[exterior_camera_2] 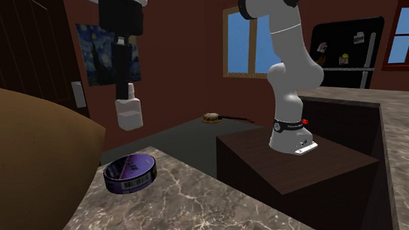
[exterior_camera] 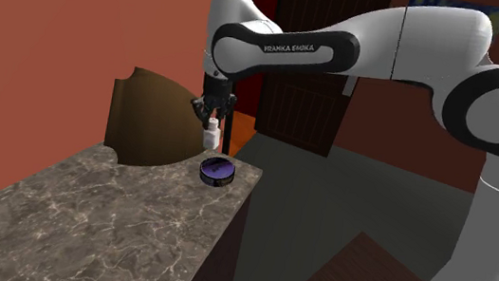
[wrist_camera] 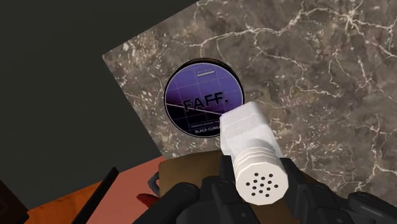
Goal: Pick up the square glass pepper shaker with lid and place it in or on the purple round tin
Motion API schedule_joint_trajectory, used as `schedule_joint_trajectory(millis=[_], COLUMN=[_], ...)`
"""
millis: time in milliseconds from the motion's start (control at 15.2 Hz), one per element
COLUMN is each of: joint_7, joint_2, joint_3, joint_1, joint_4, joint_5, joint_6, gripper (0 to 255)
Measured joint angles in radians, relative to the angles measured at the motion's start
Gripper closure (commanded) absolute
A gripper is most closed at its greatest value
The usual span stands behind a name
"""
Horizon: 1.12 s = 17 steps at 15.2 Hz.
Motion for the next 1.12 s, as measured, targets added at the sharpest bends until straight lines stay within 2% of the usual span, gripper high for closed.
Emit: schedule_joint_trajectory(millis=[132, 264, 1122], joint_7=[-0.056, -0.074, -0.065], joint_2=[0.008, 0.018, 0.04], joint_3=[-0.015, -0.022, -0.031], joint_1=[-0.035, -0.047, -0.057], joint_4=[0.025, 0.025, -0.114], joint_5=[0.01, 0.01, -0.005], joint_6=[-0.012, -0.002, 0.157], gripper=[255, 255, 255])
